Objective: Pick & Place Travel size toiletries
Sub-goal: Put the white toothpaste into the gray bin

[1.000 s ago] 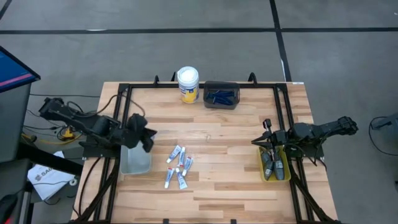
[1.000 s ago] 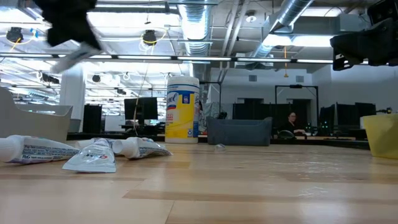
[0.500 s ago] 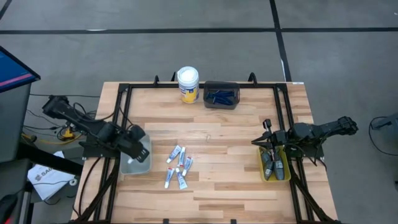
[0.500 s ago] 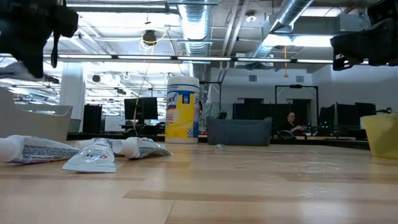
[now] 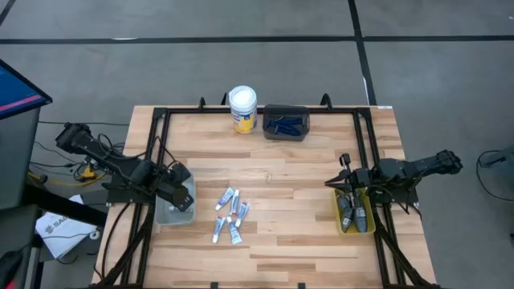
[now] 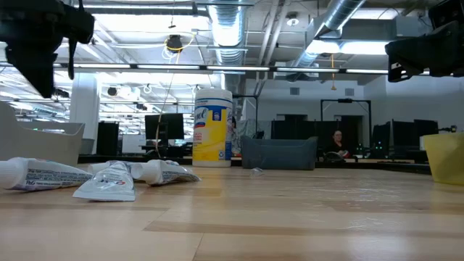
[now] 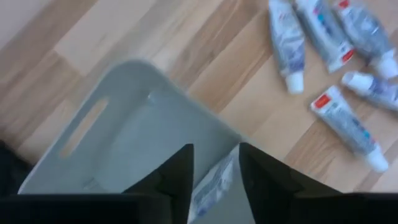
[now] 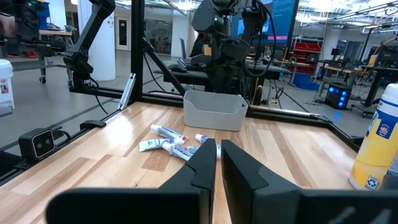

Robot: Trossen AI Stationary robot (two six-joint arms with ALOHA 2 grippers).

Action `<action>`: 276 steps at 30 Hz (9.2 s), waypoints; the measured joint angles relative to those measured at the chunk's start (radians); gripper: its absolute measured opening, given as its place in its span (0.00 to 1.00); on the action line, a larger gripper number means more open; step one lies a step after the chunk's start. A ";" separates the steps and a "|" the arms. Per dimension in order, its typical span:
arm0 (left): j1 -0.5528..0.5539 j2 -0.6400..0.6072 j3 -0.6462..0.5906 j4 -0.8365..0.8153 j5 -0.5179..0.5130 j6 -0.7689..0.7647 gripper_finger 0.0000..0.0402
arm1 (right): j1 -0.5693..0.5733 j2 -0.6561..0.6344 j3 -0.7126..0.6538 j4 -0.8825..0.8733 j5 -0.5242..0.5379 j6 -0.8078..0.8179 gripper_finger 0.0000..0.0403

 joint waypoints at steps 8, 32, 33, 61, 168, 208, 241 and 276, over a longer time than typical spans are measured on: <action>0.010 0.000 0.000 0.356 -0.191 0.287 0.43 | 0.000 0.000 0.000 0.000 0.000 0.000 0.04; 0.343 0.479 0.000 0.565 -0.095 0.542 0.72 | 0.000 0.000 0.000 0.000 0.000 0.000 0.04; 0.351 0.491 0.000 0.578 -0.084 0.551 0.72 | 0.000 0.000 0.000 0.000 0.000 0.000 0.04; 0.474 0.535 -0.133 0.894 0.215 0.677 0.67 | 0.000 0.000 0.000 0.000 0.000 0.000 0.04; 0.042 0.592 0.003 0.584 0.067 0.179 0.12 | 0.000 0.000 0.000 0.000 0.000 0.000 0.04; 0.108 -0.068 0.004 -0.157 0.335 -0.131 0.24 | 0.000 0.000 0.000 0.000 0.000 0.000 0.04; -0.188 0.378 0.003 0.922 0.286 1.114 0.54 | 0.000 0.000 0.000 0.000 0.000 0.000 0.04; -0.193 0.673 0.007 0.934 0.137 1.851 0.49 | 0.000 0.000 0.000 0.000 0.000 0.000 0.04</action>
